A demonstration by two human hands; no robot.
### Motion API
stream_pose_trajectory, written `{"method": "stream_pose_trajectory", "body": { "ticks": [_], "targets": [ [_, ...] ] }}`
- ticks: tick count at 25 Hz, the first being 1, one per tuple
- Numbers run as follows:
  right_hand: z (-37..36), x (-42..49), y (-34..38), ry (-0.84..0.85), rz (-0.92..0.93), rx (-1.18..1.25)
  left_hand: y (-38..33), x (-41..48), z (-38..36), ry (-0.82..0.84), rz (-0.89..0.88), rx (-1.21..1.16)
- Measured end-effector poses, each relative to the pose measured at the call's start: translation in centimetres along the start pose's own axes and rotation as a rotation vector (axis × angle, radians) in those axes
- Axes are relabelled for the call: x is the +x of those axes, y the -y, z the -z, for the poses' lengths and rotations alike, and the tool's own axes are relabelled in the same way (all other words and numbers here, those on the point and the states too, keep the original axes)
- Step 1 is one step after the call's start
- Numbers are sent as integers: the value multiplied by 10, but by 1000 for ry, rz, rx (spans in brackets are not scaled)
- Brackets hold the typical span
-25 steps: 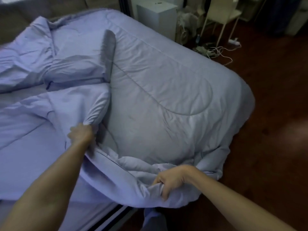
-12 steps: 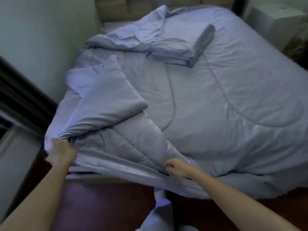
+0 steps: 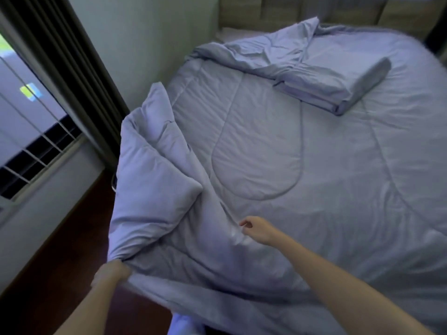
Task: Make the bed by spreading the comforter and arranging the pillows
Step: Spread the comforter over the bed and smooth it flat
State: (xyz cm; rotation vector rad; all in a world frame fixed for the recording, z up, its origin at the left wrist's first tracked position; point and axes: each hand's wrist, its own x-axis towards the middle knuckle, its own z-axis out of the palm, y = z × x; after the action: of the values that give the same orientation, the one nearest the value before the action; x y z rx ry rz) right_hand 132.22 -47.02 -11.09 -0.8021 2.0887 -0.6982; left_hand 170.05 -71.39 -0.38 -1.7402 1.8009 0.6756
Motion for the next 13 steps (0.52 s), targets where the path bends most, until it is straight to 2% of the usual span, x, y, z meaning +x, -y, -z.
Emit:
{"method": "stream_pose_trajectory", "body": {
  "ticks": [2,4,5,8,10,13],
  "targets": [
    [-2,23,3,-30,1,-59,-14,29,0,153,-150,69],
    [-3,53,3,-80,-12,-75,-32,84,11,201,-331,72],
    [-7,69,7,-131,-54,-43,-48,106,28,173,-397,23],
    [-15,106,36,-270,-152,91,-113,115,96,-66,-566,-233],
    [-25,133,61,-323,-178,110,-153,125,129,-141,-604,-419],
    [-46,172,90,-409,-203,84,-171,165,142,-158,-593,-439]
  ]
}}
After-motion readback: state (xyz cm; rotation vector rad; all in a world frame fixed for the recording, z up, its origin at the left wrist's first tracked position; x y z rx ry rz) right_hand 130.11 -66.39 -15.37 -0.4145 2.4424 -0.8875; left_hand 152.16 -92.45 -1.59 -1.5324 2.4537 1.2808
